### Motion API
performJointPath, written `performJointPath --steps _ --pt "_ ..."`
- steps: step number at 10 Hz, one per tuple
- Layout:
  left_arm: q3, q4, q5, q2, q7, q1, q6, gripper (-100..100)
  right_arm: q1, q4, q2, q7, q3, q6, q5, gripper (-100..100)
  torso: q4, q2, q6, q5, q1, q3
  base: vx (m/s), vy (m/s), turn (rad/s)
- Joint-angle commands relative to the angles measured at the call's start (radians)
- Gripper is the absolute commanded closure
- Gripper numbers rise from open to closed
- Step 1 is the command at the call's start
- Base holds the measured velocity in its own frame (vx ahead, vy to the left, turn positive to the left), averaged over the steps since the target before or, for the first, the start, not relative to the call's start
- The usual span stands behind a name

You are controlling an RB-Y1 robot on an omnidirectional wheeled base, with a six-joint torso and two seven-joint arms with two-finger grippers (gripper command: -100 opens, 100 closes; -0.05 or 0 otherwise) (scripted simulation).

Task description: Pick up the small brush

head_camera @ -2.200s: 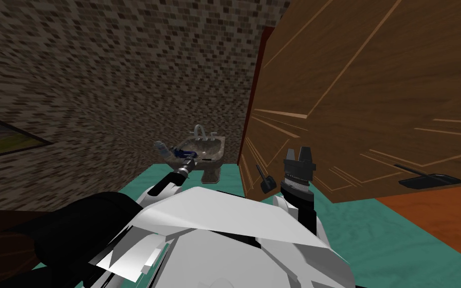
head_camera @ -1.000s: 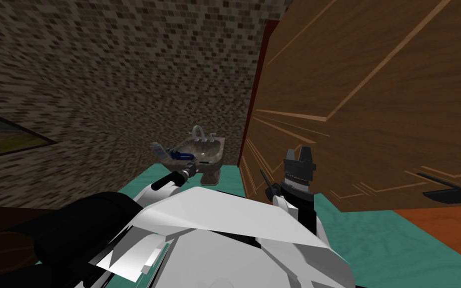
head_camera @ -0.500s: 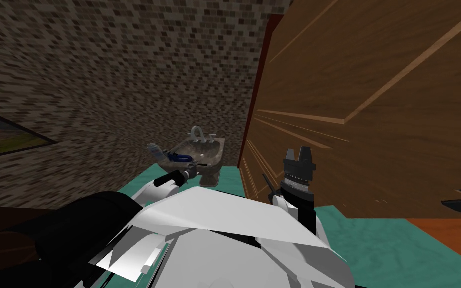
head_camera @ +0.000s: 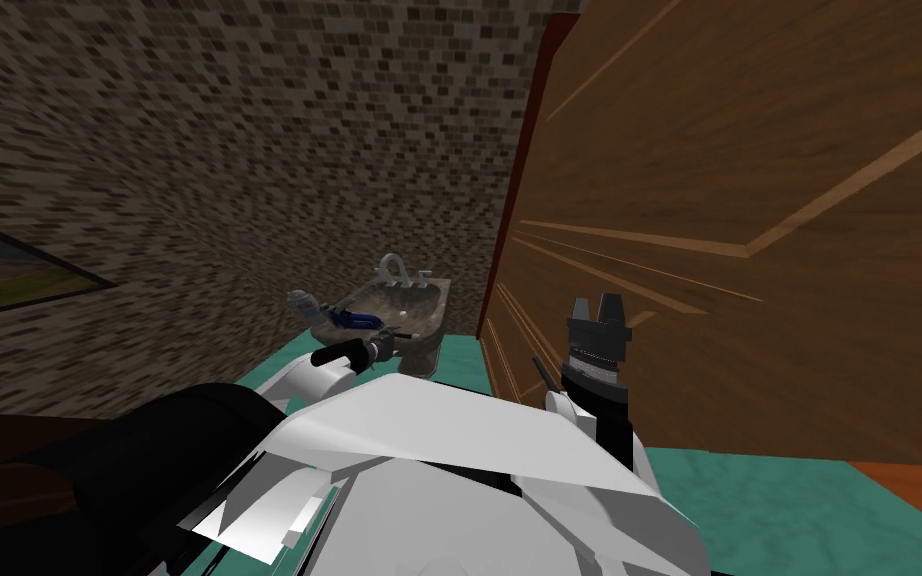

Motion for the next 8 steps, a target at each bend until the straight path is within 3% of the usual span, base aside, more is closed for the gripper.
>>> performJointPath --steps 1,5,6,7,8 --pt "-0.006 -0.02 0.014 0.037 0.016 -0.004 0.041 -100 0.0 0.0 0.0 0.0 0.0 0.0 0.0 0 0.0 0.0 0.0 0.0 0.0 0.0 0.067 -0.009 0.033" --pt "-0.014 -0.097 0.039 0.105 0.037 -0.001 0.099 -100 0.0 0.0 0.0 0.0 0.0 0.0 0.0 0 0.001 0.004 0.0 0.0 0.0 0.002 0.033 -0.013 0.021" --pt "-0.012 -0.088 0.033 0.094 0.034 0.005 0.09 -100 0.0 0.0 0.0 0.0 0.0 0.0 0.0 0 0.001 0.004 0.0 0.0 0.0 0.002 0.01 -0.005 0.005" --pt "-0.013 -0.091 0.034 0.095 0.035 0.005 0.093 0 0.0 0.0 0.0 0.0 0.0 0.0 0.0 0 0.001 0.005 0.0 0.0 0.0 0.003 0.0 0.0 0.0" --pt "-0.02 -0.057 0.029 0.087 0.026 -0.008 0.075 -100 0.0 0.0 0.0 0.0 0.0 0.0 0.0 0 0.001 0.005 0.0 0.0 0.0 0.003 0.006 -0.007 -0.047"
